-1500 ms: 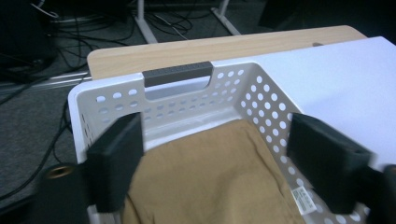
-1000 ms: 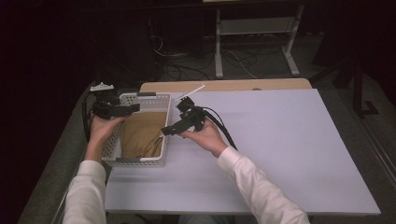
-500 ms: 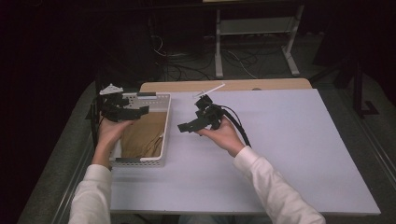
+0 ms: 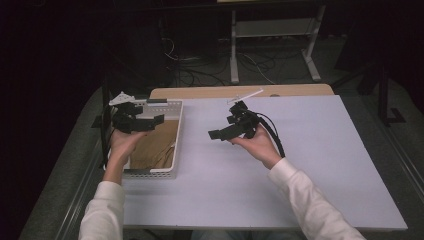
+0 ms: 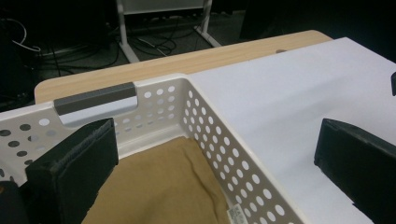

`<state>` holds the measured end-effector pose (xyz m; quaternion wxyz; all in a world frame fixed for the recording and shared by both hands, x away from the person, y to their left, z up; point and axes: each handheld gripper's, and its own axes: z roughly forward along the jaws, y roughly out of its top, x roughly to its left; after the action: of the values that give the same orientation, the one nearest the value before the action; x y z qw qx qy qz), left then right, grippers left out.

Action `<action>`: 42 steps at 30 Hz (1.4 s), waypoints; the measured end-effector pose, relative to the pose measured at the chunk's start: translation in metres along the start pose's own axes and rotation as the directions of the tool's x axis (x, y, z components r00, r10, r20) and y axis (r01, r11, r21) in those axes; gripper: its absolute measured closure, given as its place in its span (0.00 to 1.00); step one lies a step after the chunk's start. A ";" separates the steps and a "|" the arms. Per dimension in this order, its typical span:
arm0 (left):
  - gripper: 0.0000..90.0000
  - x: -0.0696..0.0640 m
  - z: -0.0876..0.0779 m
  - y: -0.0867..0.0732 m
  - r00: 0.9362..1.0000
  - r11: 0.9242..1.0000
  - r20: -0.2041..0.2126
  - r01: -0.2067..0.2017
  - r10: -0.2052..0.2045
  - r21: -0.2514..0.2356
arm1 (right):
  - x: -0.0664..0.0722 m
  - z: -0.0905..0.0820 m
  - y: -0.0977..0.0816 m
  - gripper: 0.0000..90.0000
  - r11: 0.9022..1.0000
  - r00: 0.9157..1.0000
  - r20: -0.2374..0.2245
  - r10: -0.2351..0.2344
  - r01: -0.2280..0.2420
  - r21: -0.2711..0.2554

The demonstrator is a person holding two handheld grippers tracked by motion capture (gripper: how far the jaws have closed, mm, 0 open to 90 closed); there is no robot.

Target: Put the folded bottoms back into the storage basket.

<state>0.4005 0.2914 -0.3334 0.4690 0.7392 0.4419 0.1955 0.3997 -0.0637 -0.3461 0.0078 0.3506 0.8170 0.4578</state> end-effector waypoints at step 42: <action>0.00 -0.067 -0.005 -0.023 0.996 0.996 0.065 -0.056 0.060 -0.071 | -0.048 -0.080 -0.076 0.00 0.993 0.996 0.080 0.045 -0.036 -0.109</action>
<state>0.3508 0.2420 -0.3423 0.5028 0.7413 0.3975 0.1993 0.3663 -0.1768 -0.3723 0.0509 0.3850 0.7829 0.4861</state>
